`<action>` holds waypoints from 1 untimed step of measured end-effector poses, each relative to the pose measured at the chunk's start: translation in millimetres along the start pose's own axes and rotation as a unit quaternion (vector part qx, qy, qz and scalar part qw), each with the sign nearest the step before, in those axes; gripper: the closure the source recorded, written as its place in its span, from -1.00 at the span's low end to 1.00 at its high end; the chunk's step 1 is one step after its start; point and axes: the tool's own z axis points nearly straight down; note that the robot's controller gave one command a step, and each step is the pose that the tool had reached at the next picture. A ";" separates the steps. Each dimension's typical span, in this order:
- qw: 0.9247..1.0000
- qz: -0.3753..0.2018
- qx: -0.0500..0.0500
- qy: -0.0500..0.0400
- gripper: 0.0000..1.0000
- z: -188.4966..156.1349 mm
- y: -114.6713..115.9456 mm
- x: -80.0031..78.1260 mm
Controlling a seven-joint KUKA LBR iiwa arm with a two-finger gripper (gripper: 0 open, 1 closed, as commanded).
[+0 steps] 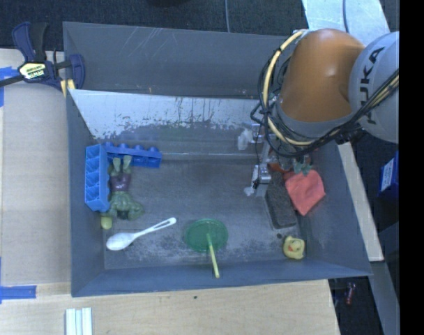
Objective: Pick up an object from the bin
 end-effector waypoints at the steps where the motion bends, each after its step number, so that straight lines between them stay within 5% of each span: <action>1: 1.000 0.000 0.000 -0.004 -1.00 -4.6 0.1 -1.6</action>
Offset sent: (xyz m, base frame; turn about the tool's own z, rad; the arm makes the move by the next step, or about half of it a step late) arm -0.0176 0.0355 -0.0807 -0.0815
